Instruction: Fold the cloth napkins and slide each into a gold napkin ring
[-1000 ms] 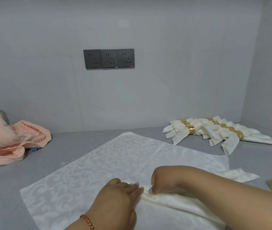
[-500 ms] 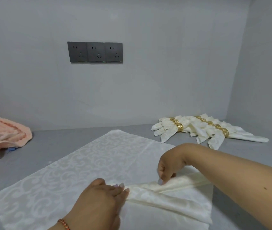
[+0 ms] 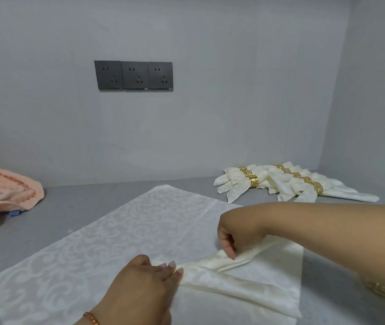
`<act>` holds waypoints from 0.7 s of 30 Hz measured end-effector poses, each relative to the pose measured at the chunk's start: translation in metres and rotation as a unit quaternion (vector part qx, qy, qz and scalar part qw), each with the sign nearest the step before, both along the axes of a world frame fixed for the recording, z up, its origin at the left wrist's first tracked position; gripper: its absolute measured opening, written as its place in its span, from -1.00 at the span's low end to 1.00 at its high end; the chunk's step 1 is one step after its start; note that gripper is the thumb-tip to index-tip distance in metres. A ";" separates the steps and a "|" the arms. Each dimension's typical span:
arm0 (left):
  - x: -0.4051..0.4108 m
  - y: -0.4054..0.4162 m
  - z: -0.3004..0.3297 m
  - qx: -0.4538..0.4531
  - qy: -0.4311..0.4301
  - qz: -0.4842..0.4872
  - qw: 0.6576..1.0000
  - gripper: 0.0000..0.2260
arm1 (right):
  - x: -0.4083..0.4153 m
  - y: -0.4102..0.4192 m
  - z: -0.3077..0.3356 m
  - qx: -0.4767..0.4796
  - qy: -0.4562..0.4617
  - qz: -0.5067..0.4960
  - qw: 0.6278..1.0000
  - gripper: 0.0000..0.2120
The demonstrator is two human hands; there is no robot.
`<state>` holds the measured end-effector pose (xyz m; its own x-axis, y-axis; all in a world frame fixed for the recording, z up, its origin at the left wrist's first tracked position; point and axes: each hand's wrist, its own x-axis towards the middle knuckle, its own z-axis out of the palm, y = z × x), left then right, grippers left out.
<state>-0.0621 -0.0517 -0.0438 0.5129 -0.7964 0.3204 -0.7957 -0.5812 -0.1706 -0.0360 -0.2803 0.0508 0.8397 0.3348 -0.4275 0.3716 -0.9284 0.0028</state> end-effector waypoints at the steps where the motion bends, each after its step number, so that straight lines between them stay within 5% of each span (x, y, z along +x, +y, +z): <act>1: 0.000 0.000 -0.001 0.006 0.004 0.007 1.000 -0.54 | -0.002 0.004 0.004 -0.025 0.005 0.011 1.000 -0.72; 5: 0.000 0.003 -0.001 0.059 -0.003 0.020 0.998 -0.53 | -0.004 0.008 0.017 -0.092 0.101 0.006 0.991 -0.52; 11: -0.019 0.002 0.040 0.073 0.042 0.072 0.994 -0.53 | 0.000 0.006 0.025 0.007 0.133 -0.018 0.991 -0.77; 16: 0.005 0.002 0.060 0.072 0.294 0.135 0.943 -0.63 | -0.001 -0.001 0.001 0.098 0.051 0.017 0.994 -0.88; 21: 0.017 -0.002 0.070 0.046 0.368 0.186 0.910 -0.70 | 0.001 -0.002 -0.031 0.238 0.018 -0.009 0.971 -0.93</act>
